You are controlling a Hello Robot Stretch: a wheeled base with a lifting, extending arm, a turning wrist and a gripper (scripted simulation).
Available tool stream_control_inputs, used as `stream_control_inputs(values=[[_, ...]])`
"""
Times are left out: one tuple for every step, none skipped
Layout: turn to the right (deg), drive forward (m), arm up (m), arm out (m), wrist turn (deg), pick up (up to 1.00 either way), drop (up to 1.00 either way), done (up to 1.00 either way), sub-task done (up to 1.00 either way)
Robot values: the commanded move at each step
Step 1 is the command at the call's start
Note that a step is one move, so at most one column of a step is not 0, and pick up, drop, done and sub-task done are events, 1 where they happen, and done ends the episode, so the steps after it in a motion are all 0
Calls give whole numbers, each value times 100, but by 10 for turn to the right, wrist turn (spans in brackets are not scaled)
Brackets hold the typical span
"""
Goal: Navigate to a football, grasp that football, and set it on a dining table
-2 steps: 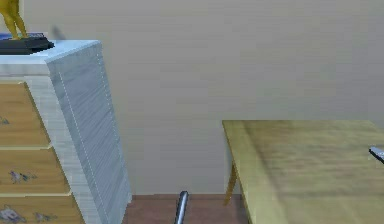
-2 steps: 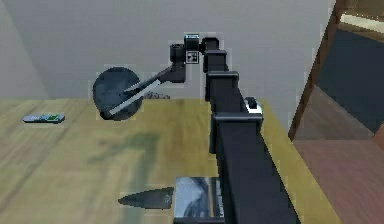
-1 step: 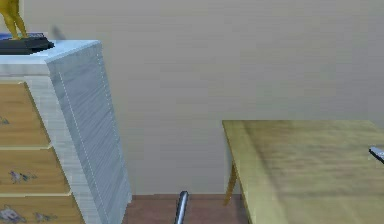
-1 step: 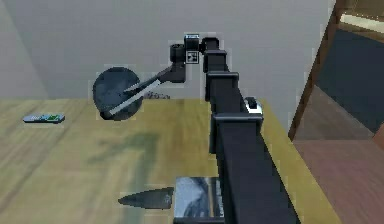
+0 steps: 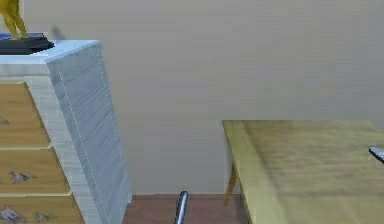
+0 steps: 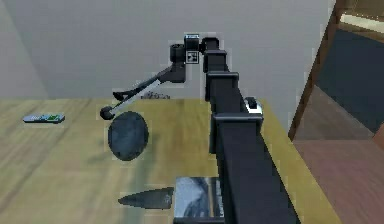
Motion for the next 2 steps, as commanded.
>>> stream_control_inputs(values=[[0, 0, 0, -10, 0, 0, 0, 0, 0], [0, 0, 0, 0, 0, 0, 0, 100, 0]])
